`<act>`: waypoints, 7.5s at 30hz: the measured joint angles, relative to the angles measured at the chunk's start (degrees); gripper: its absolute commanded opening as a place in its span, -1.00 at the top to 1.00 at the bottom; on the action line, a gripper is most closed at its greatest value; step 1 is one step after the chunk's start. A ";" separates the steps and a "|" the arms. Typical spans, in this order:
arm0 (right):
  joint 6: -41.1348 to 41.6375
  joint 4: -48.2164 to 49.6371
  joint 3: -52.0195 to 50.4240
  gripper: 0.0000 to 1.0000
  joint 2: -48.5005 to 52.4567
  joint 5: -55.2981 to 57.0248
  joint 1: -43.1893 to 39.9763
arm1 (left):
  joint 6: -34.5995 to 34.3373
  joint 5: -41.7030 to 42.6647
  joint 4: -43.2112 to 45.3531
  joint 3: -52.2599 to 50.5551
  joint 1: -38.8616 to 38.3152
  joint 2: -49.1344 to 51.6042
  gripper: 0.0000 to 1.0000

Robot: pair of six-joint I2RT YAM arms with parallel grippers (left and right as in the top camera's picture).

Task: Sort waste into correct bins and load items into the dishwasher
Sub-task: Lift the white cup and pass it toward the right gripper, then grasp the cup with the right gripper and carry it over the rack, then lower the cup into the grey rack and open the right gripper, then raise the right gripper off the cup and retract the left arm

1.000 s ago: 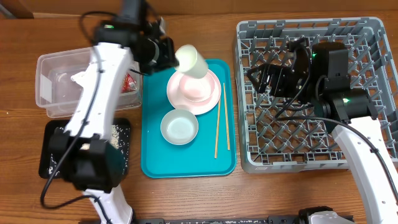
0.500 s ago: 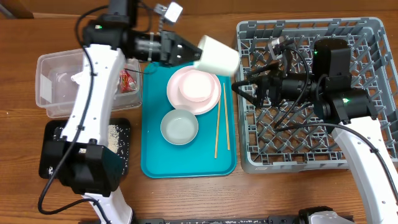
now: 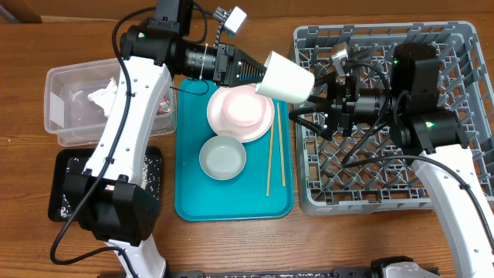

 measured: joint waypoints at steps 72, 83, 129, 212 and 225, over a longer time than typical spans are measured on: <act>11.61 -4.96 -0.02 0.11 0.11 47.89 0.09 | 1.38 -41.33 -8.41 -0.13 4.44 0.00 -1.00; 13.55 -6.54 -0.02 0.13 5.11 61.96 0.09 | 1.20 -45.33 -8.15 -0.15 4.17 0.00 -1.00; 15.02 -11.82 -0.02 -0.14 16.13 63.14 0.09 | 1.20 -49.88 -7.91 -0.17 4.17 0.00 -1.00; 20.72 -15.85 2.10 0.70 21.64 65.83 0.11 | -4.61 -58.71 -6.97 -0.17 5.05 0.00 -1.00; 19.87 -12.87 3.13 0.51 21.64 61.44 -0.42 | -4.61 -59.12 -6.95 -0.17 5.05 0.00 -1.00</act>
